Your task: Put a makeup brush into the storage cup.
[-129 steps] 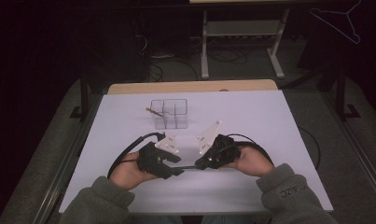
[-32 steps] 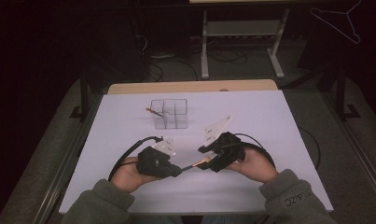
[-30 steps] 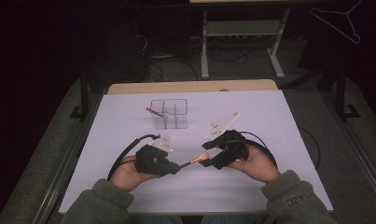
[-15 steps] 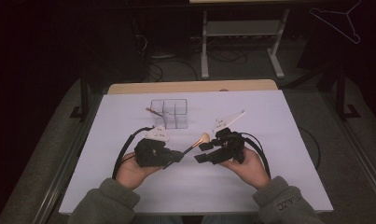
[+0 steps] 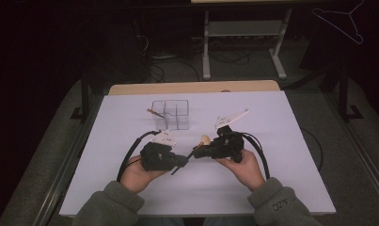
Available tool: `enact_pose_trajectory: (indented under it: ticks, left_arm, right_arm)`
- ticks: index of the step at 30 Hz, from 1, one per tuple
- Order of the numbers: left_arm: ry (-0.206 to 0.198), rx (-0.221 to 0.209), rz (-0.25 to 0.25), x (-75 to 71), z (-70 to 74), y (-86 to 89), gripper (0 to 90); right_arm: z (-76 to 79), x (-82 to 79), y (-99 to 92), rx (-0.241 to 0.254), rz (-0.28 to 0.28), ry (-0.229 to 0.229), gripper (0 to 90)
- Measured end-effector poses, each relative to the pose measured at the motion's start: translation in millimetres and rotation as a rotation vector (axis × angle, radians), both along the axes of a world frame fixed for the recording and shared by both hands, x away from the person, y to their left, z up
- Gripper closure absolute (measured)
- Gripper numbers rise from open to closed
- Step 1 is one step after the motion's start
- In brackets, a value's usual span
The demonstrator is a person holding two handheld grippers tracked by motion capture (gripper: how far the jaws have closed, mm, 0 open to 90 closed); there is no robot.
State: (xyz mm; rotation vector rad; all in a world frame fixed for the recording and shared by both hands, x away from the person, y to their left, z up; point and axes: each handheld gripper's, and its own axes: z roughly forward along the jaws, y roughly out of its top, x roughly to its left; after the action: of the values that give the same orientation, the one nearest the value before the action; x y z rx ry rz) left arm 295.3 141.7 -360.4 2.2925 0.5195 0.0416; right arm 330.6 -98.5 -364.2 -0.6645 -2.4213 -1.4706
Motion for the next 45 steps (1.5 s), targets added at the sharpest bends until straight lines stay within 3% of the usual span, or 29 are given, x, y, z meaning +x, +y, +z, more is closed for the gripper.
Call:
enact_pose_trajectory:
  ticks: [4, 8, 11, 14, 16, 18, 21, 22, 23, 24, 25, 28, 31, 45]
  left_arm:
    - [0.006, 0.018, -0.013, -0.5, -3.0, -3.6, 82.7]
    - [0.012, -0.004, -0.017, -0.9, -0.9, -5.4, 70.4]
    - [0.008, 0.002, -0.031, -1.7, -0.2, -7.3, 69.1]
    - [0.006, 0.002, -0.042, -3.9, 0.2, -10.3, 71.2]
    - [0.002, 0.007, -0.055, -4.9, 0.2, -11.4, 73.5]
    - [0.011, 0.007, -0.072, -5.7, -0.2, -12.3, 82.1]
    - [0.014, 0.005, -0.073, -5.9, -0.8, -12.7, 82.6]
    - [0.013, 0.004, -0.072, -5.1, -0.4, -11.9, 82.8]
    - [0.017, -0.007, -0.057, -3.7, 0.3, -10.1, 83.0]
    - [0.017, -0.007, -0.057, -3.7, 0.3, -10.1, 83.0]
    - [0.019, -0.012, -0.053, -2.6, 0.8, -8.6, 83.0]
    - [0.012, -0.020, -0.032, 0.4, 2.9, -3.2, 83.0]
    - [0.024, -0.045, 0.000, 2.6, 4.1, 1.2, 83.1]
    - [0.038, -0.067, 0.056, 17.2, 11.4, 15.4, 83.0]
  right_arm:
    - [0.6, -1.0, 3.0, 0.002, 0.029, 0.002, 82.7]
    - [3.4, -3.5, 8.6, -0.056, 0.071, -0.021, 82.9]
    - [6.0, -5.5, 12.2, -0.088, 0.088, -0.043, 82.9]
    - [10.2, -9.2, 18.4, -0.133, 0.129, -0.074, 82.8]
    - [10.2, -9.2, 19.4, -0.132, 0.140, -0.083, 82.9]
    - [10.7, -9.8, 19.7, -0.139, 0.151, -0.080, 82.8]
    - [10.0, -10.1, 20.0, -0.142, 0.154, -0.084, 81.8]
    - [9.9, -10.1, 19.7, -0.136, 0.151, -0.078, 81.0]
    - [10.6, -9.9, 17.7, -0.119, 0.132, -0.073, 71.9]
    - [10.6, -9.9, 17.7, -0.119, 0.132, -0.073, 71.9]
    - [12.2, -9.8, 14.4, -0.122, 0.107, -0.091, 63.9]
    - [14.9, -12.2, 8.2, -0.119, 0.081, -0.092, 59.9]
    - [16.0, -15.5, 1.5, -0.140, 0.055, -0.126, 57.4]
    - [8.7, -27.4, -31.7, -0.200, -0.046, -0.159, 51.5]
